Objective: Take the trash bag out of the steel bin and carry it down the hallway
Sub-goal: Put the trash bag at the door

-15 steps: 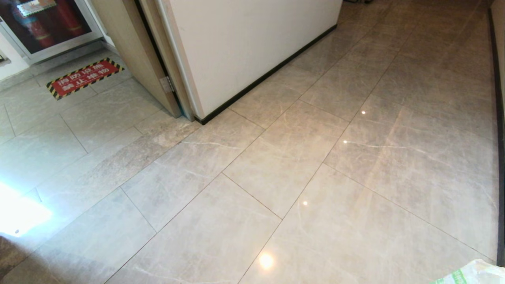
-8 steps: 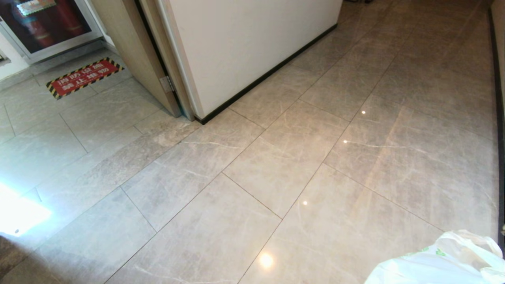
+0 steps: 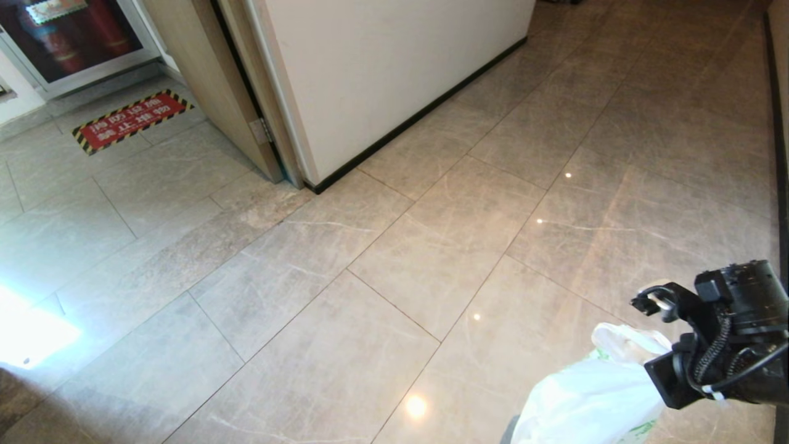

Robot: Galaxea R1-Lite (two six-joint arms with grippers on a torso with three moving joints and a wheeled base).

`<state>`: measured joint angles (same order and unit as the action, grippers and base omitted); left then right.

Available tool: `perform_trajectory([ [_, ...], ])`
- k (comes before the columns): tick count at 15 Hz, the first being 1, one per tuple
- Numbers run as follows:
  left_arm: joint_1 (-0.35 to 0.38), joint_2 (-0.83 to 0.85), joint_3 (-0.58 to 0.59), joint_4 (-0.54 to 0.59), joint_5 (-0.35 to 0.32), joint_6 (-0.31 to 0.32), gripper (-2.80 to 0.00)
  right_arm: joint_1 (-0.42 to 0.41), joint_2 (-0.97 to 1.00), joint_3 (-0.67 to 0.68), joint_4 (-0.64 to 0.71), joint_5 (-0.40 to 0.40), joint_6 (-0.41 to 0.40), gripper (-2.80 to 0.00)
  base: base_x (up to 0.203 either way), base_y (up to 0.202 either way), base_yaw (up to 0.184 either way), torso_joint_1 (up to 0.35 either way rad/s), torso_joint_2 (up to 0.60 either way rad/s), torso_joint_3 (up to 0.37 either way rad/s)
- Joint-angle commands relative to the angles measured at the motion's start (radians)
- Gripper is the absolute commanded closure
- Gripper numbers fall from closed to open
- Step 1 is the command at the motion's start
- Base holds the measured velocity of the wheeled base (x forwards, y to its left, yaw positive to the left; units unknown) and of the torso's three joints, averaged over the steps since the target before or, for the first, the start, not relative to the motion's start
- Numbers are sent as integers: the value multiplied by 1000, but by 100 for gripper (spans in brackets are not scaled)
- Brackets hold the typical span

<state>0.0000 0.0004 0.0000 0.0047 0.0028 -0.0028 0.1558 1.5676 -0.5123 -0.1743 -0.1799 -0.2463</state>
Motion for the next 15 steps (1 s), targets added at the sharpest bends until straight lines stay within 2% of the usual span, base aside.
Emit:
perform_trajectory([
  [1, 0, 0, 0, 0, 0, 0, 0, -9, 219, -18, -210, 22, -50, 0, 0, 0, 0, 0, 0, 0],
  [3, 0, 0, 0, 0, 0, 0, 0, -30, 301, -41, -325, 35, -90, 0, 0, 0, 0, 0, 0, 0],
  [6, 0, 0, 0, 0, 0, 0, 0, -78, 352, -137, -350, 40, -147, 0, 0, 0, 0, 0, 0, 0],
  [8, 0, 0, 0, 0, 0, 0, 0, -90, 384, -189, -352, 40, -153, 0, 0, 0, 0, 0, 0, 0],
  [11, 0, 0, 0, 0, 0, 0, 0, -96, 445, -193, -376, 47, -153, 0, 0, 0, 0, 0, 0, 0],
  [15, 0, 0, 0, 0, 0, 0, 0, -96, 561, -186, -580, 78, -147, 0, 0, 0, 0, 0, 0, 0],
])
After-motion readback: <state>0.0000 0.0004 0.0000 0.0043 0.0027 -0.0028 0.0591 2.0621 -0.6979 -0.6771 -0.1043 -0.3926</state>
